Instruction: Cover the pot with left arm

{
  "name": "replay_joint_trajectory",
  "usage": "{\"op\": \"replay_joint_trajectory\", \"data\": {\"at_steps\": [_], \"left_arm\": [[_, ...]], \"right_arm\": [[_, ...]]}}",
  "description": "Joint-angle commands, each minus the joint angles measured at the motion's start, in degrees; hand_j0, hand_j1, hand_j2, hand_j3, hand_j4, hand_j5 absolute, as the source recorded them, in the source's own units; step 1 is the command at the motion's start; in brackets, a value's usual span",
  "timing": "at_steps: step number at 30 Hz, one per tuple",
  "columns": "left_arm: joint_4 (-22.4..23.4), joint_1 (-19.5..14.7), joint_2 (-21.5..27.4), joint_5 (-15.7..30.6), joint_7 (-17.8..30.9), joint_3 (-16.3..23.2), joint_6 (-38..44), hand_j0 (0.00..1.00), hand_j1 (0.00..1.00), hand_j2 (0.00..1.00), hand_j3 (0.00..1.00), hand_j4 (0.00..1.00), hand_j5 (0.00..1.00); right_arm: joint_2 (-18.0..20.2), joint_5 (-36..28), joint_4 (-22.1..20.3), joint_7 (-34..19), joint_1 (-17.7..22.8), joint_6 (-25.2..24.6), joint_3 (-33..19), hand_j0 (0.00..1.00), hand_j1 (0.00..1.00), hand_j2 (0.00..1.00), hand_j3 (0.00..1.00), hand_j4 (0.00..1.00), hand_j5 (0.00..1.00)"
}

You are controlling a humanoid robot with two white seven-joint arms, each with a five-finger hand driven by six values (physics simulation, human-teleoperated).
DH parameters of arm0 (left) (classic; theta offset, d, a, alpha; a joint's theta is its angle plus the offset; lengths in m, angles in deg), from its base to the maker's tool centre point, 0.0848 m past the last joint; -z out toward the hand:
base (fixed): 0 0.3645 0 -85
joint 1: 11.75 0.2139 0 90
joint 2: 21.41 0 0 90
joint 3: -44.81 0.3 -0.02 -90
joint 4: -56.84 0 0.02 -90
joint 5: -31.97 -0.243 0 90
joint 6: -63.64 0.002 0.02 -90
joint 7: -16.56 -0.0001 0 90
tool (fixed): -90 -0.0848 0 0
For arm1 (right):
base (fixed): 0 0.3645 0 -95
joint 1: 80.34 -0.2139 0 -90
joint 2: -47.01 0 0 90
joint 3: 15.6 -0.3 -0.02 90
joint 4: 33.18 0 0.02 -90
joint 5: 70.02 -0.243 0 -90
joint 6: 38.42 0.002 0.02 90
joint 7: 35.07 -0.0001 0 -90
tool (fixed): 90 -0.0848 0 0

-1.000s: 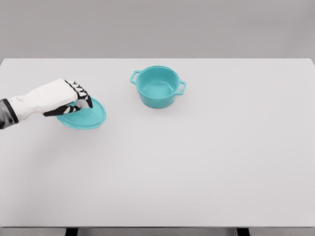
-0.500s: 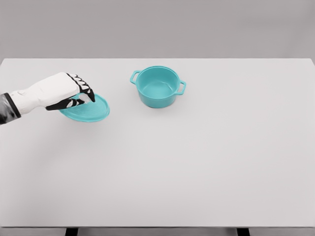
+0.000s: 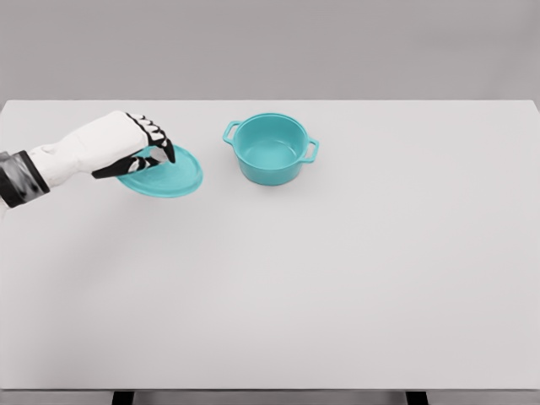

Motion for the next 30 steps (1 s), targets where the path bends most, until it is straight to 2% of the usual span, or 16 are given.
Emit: {"op": "replay_joint_trajectory", "data": {"at_steps": [1, 12, 16, 30], "left_arm": [[-0.1, 0.0, -0.9, 0.4, 0.0, -0.6, 0.1, 0.43, 0.43, 0.43, 0.43, 0.43, 0.43], [0.0, -0.9, -5.7, 0.3, 0.0, -0.7, 0.1, 0.43, 0.43, 0.43, 0.43, 0.43, 0.43], [-0.1, -1.0, -7.6, 0.3, 0.0, -2.3, 0.1, 0.44, 0.44, 0.44, 0.44, 0.44, 0.44], [-0.1, -1.2, -9.5, 0.4, 0.0, -4.3, 0.1, 0.44, 0.44, 0.44, 0.44, 0.44, 0.44]], "right_arm": [[0.0, -0.1, 0.0, 0.0, 0.0, 0.0, 0.0, 1.0, 1.0, 1.0, 1.0, 1.0, 1.0], [0.0, 0.0, 0.0, 0.0, 0.0, 0.0, 0.0, 1.0, 1.0, 1.0, 1.0, 1.0, 1.0], [0.0, 0.0, 0.0, 0.0, 0.0, 0.0, 0.0, 1.0, 1.0, 1.0, 1.0, 1.0, 1.0], [0.0, 0.0, 0.0, 0.0, 0.0, 0.0, 0.0, 1.0, 1.0, 1.0, 1.0, 1.0, 1.0]]}}
